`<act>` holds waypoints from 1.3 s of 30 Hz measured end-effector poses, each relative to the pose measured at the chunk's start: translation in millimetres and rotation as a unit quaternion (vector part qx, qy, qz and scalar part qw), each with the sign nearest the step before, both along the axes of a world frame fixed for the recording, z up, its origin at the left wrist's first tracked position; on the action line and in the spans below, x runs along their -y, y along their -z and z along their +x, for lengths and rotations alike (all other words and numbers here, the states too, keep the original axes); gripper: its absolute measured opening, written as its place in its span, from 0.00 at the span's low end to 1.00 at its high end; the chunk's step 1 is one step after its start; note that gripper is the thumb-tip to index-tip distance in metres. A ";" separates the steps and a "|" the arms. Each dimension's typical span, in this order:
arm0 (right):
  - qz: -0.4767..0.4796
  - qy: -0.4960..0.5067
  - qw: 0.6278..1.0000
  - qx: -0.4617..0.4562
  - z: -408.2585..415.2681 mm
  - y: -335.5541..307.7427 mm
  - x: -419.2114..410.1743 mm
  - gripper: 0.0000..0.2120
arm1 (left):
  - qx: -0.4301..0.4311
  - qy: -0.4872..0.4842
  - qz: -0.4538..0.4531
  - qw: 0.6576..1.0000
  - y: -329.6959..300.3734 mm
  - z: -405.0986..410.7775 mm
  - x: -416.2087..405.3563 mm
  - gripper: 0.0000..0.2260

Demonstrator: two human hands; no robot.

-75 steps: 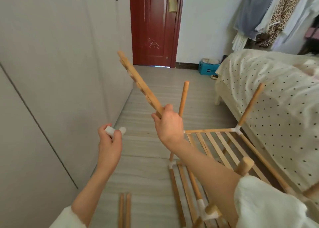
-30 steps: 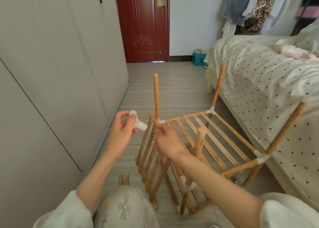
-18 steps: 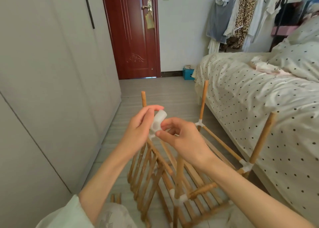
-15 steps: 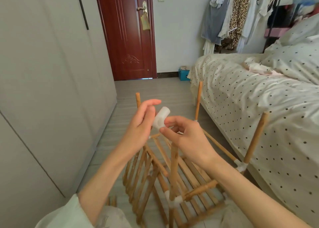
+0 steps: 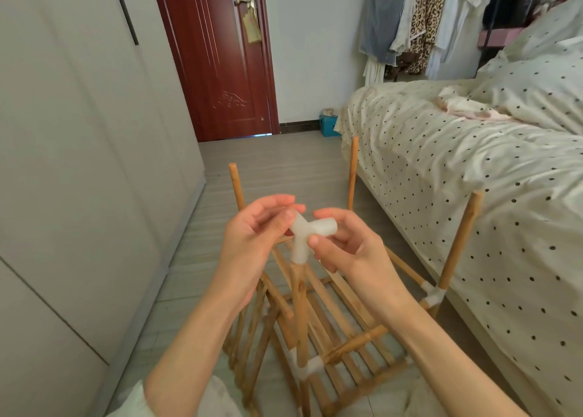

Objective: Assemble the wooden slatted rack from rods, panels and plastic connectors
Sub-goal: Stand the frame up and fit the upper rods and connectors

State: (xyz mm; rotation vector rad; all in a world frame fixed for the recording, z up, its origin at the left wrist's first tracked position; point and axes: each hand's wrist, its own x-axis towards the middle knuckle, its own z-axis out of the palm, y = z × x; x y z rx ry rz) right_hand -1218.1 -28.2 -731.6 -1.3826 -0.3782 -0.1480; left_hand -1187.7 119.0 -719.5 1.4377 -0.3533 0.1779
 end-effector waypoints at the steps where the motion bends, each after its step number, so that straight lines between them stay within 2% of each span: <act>1: 0.006 -0.008 1.000 0.004 -1.1 -0.2 -0.1 0.12 | 0.001 -0.002 0.002 1.000 0.7 -1.3 0.0 0.11; 3: 0.006 -0.013 1.000 0.014 -2.1 0.0 -0.4 0.07 | -0.002 -0.006 0.006 1.000 2.9 -4.1 0.0 0.11; 6: -0.009 -0.002 1.000 0.028 -1.2 0.3 -0.4 0.06 | -0.010 -0.014 0.008 1.000 6.0 -8.7 0.7 0.11; 10: -0.041 0.005 0.997 0.070 -3.5 0.0 -1.4 0.09 | -0.003 -0.017 0.008 1.000 8.1 -15.8 0.9 0.11; 13: -0.103 0.016 0.990 0.094 -2.5 -3.1 -3.1 0.11 | -0.003 -0.023 -0.014 1.000 9.4 -20.6 -0.2 0.12; 16: -0.126 0.020 0.988 0.088 -0.2 -4.3 -3.0 0.09 | 0.000 -0.036 -0.008 0.999 10.8 -23.4 0.7 0.14; 20: -0.151 0.017 0.985 0.084 0.4 2.0 -3.2 0.08 | -0.002 -0.050 0.021 0.999 16.5 -23.8 2.1 0.10; 24: -0.150 0.011 0.986 0.069 2.0 7.6 -2.8 0.08 | -0.015 -0.053 0.012 0.998 21.7 -23.7 4.7 0.06; 32: -0.158 0.016 0.984 0.086 6.6 16.8 0.5 0.10 | 0.031 -0.113 0.045 0.992 39.5 -28.7 11.1 0.06; 36: -0.130 -0.024 0.989 0.073 11.1 19.4 2.4 0.15 | 0.065 -0.156 0.060 0.984 47.1 -25.6 12.8 0.11; 39: -0.125 -0.051 0.989 0.058 11.7 18.7 3.8 0.12 | 0.079 -0.184 0.044 0.979 49.6 -25.5 18.5 0.11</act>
